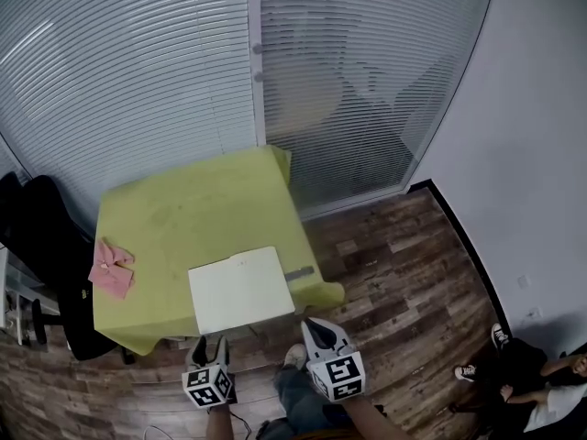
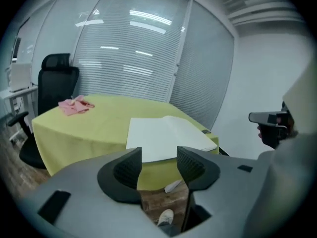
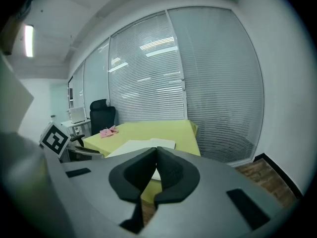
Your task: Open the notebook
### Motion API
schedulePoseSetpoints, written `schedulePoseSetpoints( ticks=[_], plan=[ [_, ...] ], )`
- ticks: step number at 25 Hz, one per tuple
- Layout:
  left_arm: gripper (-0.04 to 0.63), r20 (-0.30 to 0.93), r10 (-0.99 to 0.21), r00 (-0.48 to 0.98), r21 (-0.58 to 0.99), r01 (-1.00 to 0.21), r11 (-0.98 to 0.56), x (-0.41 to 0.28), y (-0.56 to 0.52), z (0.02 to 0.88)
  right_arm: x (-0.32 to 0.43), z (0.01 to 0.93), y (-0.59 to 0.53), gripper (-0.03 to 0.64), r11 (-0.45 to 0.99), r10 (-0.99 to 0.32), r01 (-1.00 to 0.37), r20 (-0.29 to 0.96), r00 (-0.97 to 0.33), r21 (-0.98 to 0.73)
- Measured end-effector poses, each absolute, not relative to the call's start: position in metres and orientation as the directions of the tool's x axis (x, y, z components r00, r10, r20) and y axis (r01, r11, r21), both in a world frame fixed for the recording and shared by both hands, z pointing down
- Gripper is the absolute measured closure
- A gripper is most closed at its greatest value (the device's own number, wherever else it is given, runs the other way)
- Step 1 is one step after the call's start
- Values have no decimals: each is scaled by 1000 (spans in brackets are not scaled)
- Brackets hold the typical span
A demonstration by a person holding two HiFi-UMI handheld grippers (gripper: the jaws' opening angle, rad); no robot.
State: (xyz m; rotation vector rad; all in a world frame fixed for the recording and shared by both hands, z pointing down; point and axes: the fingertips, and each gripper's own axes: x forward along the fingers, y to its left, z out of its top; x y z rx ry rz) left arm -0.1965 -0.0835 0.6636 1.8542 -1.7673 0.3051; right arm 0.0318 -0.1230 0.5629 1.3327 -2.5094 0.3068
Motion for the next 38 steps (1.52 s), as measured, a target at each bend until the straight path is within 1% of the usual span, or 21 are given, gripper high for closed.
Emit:
schedulePoseSetpoints(
  ticks=[2, 4, 7, 9, 11, 18, 22, 26, 32, 38],
  plan=[
    [393, 489, -864, 123, 202, -979, -26, -188, -84, 647, 32, 560, -118, 603, 554, -774, -831, 342, -533, -42],
    [416, 454, -881, 135, 174, -983, -61, -179, -85, 629, 31, 554, -112, 603, 556, -778, -831, 334, -532, -30],
    [477, 402, -905, 142, 143, -986, -92, -171, -85, 600, 28, 546, -105, 603, 558, -784, -830, 319, -533, -15],
    [546, 374, -916, 146, 147, -984, -97, -168, -83, 583, 26, 537, -100, 603, 561, -787, -828, 304, -536, -7],
    [568, 347, -926, 150, 160, -982, -100, -164, -80, 566, 25, 525, -94, 603, 567, -790, -824, 283, -544, 0],
    [571, 259, -951, 171, 206, -971, -118, -151, -75, 513, 28, 487, -81, 603, 565, -810, -824, 212, -546, 37],
    [571, 232, -959, 165, 187, -975, -122, -151, -71, 495, 29, 479, -79, 603, 562, -816, -826, 198, -544, 46],
    [571, 218, -963, 161, 179, -976, -123, -150, -66, 489, 30, 475, -76, 603, 555, -821, -830, 190, -538, 49],
    [571, 192, -968, 162, 209, -970, -121, -153, -61, 482, 28, 470, -72, 603, 545, -830, -837, 175, -530, 53],
    [571, 194, -966, 169, 216, -968, -126, -152, -59, 485, 30, 471, -66, 603, 540, -832, -840, 187, -523, 57]
  ],
)
